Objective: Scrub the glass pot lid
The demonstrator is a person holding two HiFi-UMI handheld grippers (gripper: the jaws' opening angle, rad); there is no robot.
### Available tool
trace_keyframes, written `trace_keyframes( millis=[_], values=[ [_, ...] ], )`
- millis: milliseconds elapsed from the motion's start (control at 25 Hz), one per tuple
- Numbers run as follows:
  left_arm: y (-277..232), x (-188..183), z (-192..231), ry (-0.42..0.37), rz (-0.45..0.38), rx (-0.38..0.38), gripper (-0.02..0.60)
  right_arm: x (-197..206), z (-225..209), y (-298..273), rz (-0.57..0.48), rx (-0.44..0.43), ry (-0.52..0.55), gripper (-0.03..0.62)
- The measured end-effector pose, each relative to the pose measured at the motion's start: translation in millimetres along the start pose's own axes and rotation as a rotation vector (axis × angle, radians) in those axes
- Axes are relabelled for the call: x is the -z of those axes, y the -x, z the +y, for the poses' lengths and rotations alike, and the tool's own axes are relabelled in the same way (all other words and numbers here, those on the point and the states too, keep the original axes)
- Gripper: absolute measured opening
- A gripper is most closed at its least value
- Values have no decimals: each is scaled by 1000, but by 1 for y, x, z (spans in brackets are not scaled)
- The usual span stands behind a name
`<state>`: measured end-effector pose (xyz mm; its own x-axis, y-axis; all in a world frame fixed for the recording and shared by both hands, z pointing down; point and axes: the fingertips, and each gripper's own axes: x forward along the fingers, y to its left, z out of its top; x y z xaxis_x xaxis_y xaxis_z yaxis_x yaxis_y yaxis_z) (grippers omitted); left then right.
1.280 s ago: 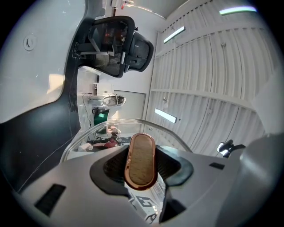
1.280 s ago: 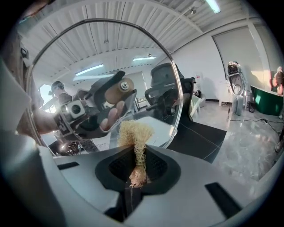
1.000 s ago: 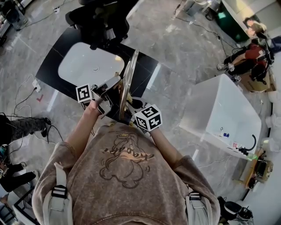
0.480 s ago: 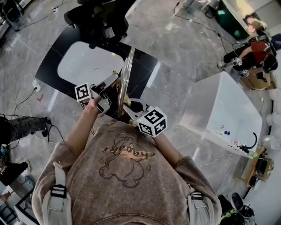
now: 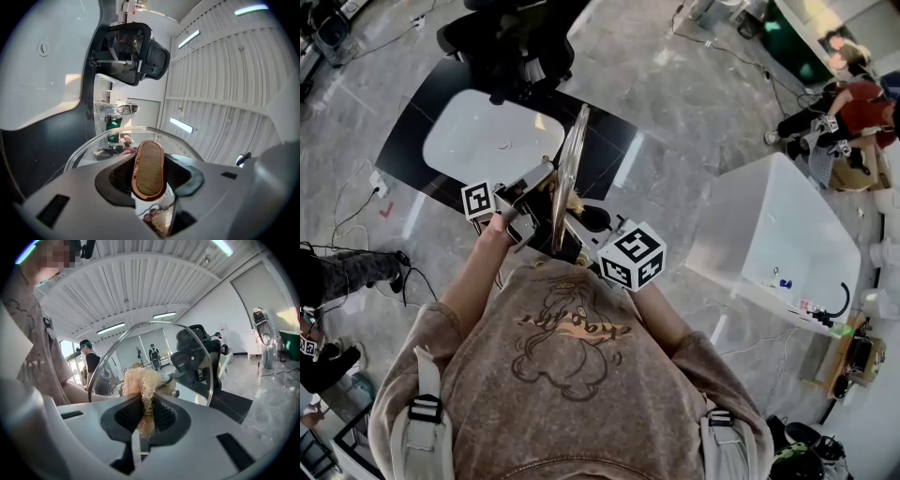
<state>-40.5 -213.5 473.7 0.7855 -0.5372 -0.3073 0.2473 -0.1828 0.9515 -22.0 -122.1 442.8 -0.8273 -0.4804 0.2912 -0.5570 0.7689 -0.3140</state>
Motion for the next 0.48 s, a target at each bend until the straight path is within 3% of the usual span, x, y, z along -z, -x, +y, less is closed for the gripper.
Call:
trace_keyframes(
  millis=[480],
  values=[
    [2, 5, 3, 34, 16, 15, 183, -47, -34, -10, -83, 73, 65, 46]
  ],
)
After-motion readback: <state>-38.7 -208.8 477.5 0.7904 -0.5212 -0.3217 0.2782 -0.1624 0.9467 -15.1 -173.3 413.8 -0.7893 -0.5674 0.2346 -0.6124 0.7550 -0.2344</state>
